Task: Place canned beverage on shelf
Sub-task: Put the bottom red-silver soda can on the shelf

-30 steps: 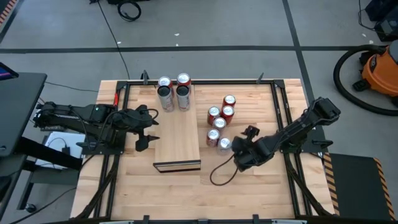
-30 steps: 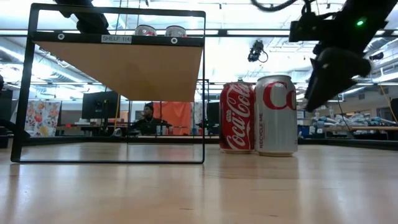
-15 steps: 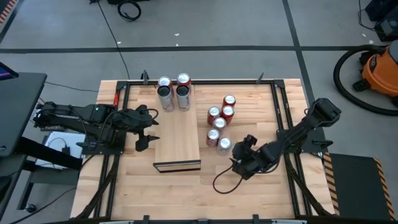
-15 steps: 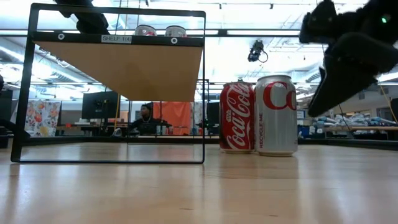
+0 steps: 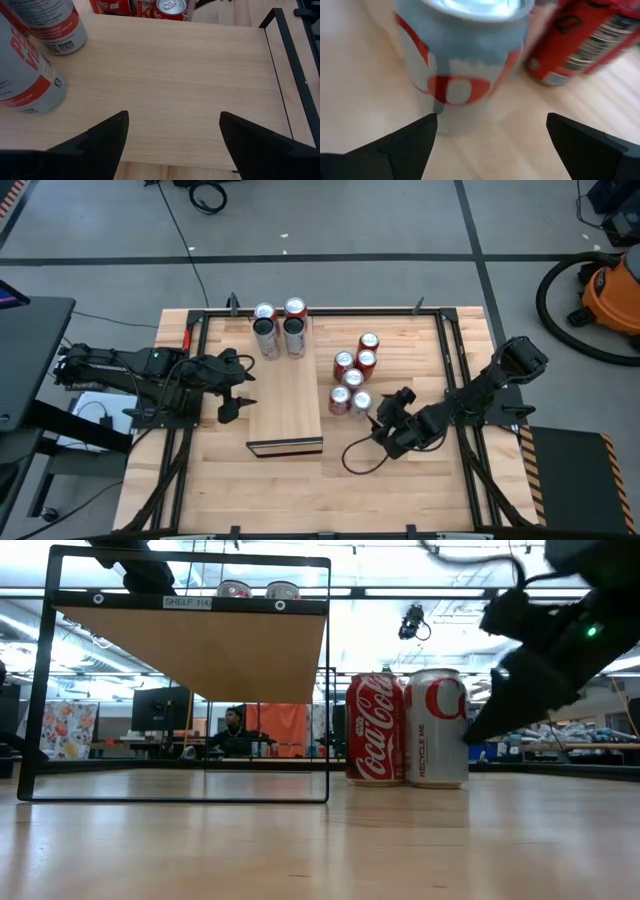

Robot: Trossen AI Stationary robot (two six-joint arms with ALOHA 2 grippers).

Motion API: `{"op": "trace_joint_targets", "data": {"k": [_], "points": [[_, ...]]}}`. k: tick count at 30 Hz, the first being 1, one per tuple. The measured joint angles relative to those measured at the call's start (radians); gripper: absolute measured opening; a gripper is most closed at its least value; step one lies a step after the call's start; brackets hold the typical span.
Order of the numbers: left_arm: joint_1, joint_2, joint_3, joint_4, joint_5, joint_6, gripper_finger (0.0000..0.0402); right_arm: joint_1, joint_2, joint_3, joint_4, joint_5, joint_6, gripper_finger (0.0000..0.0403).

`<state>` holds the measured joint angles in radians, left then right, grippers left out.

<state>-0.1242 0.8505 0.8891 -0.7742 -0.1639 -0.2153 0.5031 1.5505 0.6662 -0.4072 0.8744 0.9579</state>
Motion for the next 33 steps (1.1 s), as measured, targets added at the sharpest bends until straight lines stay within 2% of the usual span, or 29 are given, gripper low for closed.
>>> {"op": "trace_joint_targets", "data": {"k": [6,13,19,27,33], "points": [[0.000,0.000,0.000,0.000,0.000,0.000,0.0322,-0.023,0.000,-0.001,-0.155,-0.035,0.049,0.0386],[0.000,0.000,0.000,0.000,0.000,-0.003,0.0322,0.038,0.000,-0.001,-0.017,-0.065,-0.020,0.0382],[0.000,0.000,0.000,0.000,0.000,-0.007,0.0322,0.075,-0.030,-0.044,-0.012,-0.091,0.016,0.0370],[0.000,0.000,0.000,0.000,0.000,-0.002,0.0322,0.134,-0.283,-0.203,0.033,-0.086,0.064,0.0360],[0.000,0.000,0.000,0.006,0.000,-0.001,0.0322,0.125,-0.453,-0.321,0.250,-0.051,-0.089,0.0360]]}}
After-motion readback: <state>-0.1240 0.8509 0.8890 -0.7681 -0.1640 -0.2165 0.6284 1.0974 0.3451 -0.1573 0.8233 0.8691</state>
